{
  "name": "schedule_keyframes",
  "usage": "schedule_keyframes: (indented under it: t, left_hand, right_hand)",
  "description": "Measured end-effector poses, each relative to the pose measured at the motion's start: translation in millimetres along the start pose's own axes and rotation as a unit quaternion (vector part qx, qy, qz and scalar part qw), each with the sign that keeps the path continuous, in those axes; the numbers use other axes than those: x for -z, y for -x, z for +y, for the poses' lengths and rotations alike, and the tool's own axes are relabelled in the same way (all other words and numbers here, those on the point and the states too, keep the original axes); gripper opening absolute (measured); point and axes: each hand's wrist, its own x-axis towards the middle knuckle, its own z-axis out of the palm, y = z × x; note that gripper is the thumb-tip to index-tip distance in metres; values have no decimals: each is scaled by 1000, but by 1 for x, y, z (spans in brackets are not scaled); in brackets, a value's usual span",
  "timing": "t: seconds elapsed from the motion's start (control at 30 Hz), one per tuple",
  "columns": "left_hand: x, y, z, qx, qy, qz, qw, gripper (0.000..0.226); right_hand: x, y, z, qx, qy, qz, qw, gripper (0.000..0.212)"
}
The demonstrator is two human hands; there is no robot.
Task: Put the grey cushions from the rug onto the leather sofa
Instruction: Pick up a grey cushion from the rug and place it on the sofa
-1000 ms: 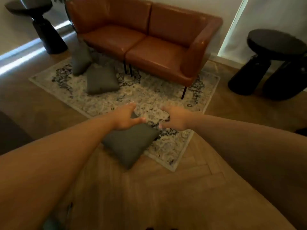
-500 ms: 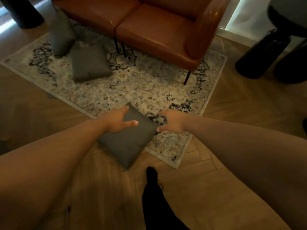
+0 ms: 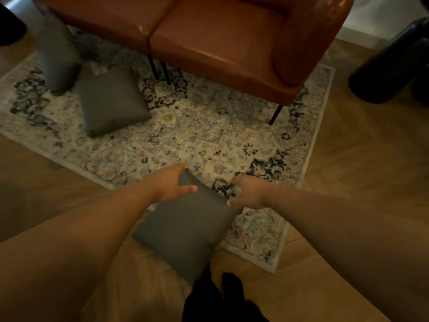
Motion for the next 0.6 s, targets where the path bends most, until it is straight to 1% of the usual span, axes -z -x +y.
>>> schedule_keyframes:
  t: [0.1, 0.2, 0.37, 0.47, 0.6]
  left_hand:
    - [-8, -51, -18, -17, -13, -21, 1000, 92]
    - [-30, -99, -34, -27, -19, -48, 998, 93]
    - [-94, -200, -60, -47, -73, -88, 992, 99]
    - [-136, -261, -71, -58, -103, -112, 987, 103]
    - [-190, -339, -84, -77, -144, -145, 976, 115]
  right_hand:
    - [-14, -48, 14, -18, -31, -17, 999, 87]
    - [-39, -97, 35, -30, -33, -35, 998, 91]
    - [-90, -203, 84, -41, -65, -67, 995, 97]
    - [-124, -263, 114, -47, -90, -67, 993, 99]
    - [-169, -335, 153, -58, -148, -57, 986, 112]
